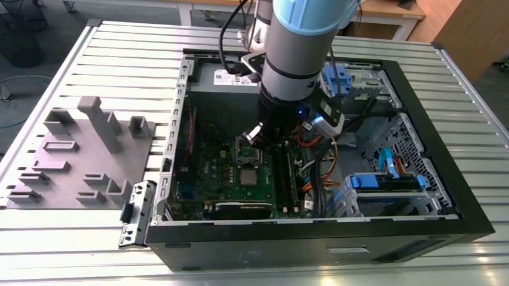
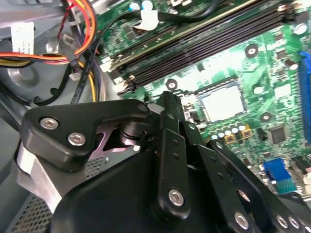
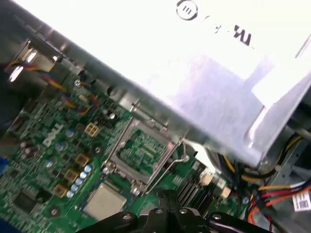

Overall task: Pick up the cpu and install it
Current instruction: 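Close the cpu cover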

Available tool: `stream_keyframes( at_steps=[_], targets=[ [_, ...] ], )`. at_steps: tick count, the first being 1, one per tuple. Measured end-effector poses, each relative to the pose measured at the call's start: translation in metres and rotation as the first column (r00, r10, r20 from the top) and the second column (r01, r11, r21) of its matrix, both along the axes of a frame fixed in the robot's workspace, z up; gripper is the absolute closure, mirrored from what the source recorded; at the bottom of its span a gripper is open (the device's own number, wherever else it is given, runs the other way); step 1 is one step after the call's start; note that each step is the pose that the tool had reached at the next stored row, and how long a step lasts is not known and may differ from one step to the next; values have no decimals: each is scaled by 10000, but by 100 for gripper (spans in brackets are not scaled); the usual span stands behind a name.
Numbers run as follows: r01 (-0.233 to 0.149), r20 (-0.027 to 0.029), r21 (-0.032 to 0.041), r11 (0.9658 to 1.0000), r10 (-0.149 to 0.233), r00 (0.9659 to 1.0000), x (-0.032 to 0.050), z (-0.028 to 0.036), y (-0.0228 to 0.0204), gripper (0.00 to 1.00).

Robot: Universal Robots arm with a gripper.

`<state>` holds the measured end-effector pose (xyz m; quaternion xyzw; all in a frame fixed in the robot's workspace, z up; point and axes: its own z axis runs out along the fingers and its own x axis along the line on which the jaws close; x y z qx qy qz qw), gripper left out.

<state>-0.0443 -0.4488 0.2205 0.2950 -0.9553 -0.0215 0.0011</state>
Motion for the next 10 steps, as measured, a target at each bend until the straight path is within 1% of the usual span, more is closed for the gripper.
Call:
stream_keyframes(
  at_steps=[4,8,10],
  targets=[
    [-7,0,2,10000,7,10000,2,-44,58,89],
    [-10,1,28,10000,10,10000,2,-72,92,89],
    [-13,-1,53,10000,13,10000,3,-92,104,89]
  ],
)
